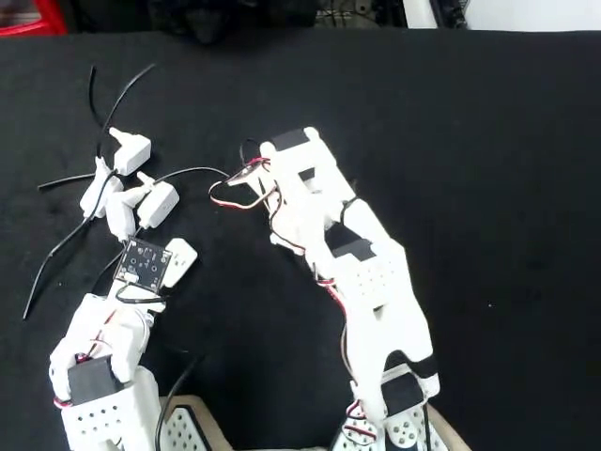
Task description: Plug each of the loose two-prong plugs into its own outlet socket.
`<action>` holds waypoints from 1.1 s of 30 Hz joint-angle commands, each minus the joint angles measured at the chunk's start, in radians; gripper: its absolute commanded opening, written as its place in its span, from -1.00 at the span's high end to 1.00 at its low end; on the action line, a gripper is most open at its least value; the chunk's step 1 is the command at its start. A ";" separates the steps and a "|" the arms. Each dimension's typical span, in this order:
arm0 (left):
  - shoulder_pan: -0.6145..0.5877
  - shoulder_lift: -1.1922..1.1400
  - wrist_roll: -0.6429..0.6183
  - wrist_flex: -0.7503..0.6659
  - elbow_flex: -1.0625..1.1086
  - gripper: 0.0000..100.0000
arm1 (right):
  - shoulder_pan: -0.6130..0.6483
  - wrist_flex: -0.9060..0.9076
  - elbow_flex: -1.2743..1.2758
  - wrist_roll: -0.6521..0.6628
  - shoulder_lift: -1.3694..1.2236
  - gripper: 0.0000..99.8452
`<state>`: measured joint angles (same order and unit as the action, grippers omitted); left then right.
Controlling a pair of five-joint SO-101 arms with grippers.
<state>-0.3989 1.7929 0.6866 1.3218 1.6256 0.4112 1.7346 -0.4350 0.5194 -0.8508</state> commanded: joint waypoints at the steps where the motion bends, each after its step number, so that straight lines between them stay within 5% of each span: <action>1: 0.001 -0.005 0.009 0.011 -0.002 0.83 | 0.055 0.026 -0.093 0.012 -0.004 0.81; 24: 0.001 -0.005 0.009 0.011 -0.002 0.83 | 0.057 0.031 -0.104 0.055 0.018 0.98; 33: 0.001 -0.005 0.009 0.009 -0.002 0.83 | 0.103 0.023 0.134 -0.046 0.456 0.98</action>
<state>-0.3989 1.7929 0.6866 1.3218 1.6256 0.4603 1.7346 -0.3951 0.5132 -0.6728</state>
